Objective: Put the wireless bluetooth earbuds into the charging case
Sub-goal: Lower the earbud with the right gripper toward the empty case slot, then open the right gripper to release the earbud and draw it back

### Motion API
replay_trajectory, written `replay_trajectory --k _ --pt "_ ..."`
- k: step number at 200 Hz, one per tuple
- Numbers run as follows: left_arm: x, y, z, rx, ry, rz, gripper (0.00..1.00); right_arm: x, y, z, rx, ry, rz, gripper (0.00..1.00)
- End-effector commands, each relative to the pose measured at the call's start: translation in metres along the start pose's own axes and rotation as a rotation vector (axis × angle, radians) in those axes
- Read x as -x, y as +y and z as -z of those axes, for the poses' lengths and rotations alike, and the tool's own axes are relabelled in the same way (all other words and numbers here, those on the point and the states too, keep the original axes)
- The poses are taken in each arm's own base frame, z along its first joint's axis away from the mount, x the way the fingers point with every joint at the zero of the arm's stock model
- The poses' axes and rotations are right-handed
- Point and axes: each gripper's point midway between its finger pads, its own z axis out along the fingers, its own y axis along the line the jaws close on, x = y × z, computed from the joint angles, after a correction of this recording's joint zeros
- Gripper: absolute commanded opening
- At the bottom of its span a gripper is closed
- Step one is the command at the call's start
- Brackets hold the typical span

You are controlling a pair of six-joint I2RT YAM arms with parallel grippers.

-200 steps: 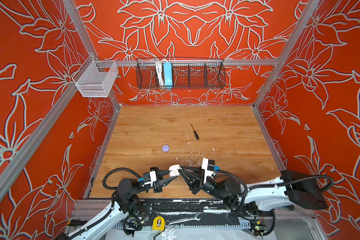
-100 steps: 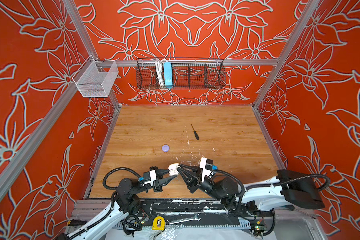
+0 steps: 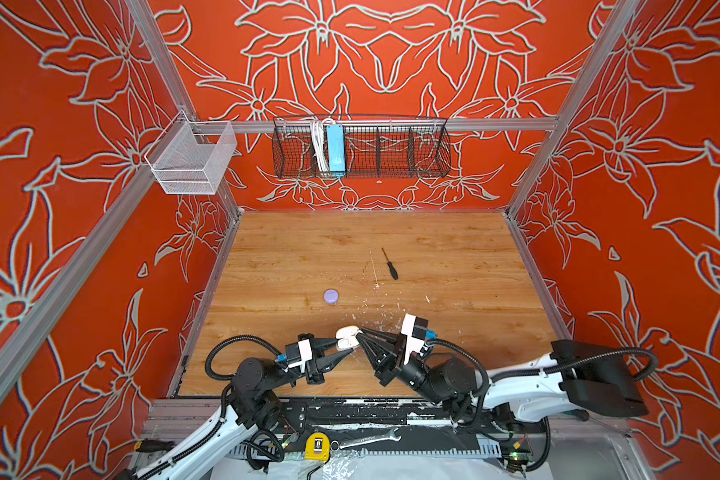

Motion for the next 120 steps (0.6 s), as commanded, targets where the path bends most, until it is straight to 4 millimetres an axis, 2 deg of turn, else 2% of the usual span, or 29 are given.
replay_trajectory --k 1,74,96,120 --pt "0.017 -0.009 0.004 -0.034 -0.088 -0.051 0.00 -0.003 -0.028 0.005 -0.124 -0.019 -0.007 0.02" --pt "0.013 -0.004 0.003 -0.008 -0.066 -0.051 0.00 -0.009 -0.023 0.001 -0.099 0.000 -0.021 0.04" --pt "0.011 -0.004 0.002 -0.007 -0.055 -0.047 0.00 -0.013 -0.015 -0.003 -0.069 0.014 -0.014 0.21" --pt "0.010 -0.003 0.000 -0.005 -0.044 -0.045 0.00 -0.014 -0.010 -0.005 -0.053 0.016 -0.006 0.30"
